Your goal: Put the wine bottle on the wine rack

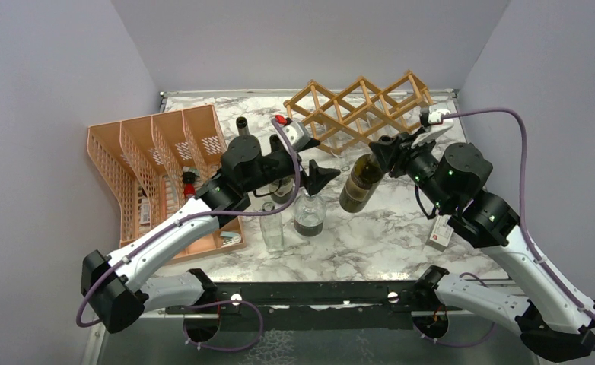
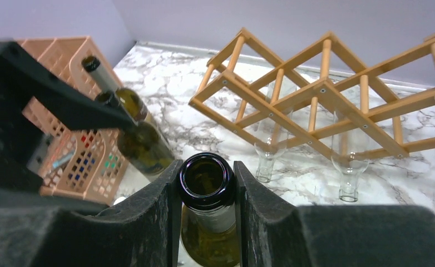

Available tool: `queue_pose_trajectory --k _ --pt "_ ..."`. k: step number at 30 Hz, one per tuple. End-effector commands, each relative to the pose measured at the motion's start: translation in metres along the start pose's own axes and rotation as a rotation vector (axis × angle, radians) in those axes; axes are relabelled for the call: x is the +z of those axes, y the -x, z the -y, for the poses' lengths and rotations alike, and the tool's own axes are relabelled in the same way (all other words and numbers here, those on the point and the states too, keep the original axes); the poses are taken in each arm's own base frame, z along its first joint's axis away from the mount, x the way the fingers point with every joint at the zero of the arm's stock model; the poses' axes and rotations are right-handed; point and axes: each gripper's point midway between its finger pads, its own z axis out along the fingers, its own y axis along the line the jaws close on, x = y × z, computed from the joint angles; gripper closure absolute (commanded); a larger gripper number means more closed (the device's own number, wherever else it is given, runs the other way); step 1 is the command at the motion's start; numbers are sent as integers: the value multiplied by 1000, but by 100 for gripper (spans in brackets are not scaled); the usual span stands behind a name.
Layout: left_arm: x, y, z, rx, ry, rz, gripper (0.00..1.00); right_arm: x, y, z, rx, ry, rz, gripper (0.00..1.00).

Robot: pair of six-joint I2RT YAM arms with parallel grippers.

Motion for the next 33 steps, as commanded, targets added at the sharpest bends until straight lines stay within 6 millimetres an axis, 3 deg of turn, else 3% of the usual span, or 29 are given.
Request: queue_pose_trajectory --k 1,11,18,25,27,33 --pt "17 1 18 53 -126 76 1 -8 75 6 160 -73 228 99" --pt "49 -36 16 43 -165 -2 1 -8 114 -8 227 -5 333 99" --pt "59 -42 21 45 -218 2 1 -29 141 -33 226 160 432 99" --pt "67 -33 24 82 -253 47 1 -46 146 -52 193 291 453 99" --pt "67 -33 23 106 -254 55 8 -51 145 -55 184 315 454 99" --pt "66 -26 16 185 -212 95 60 -59 140 -57 181 338 434 99"
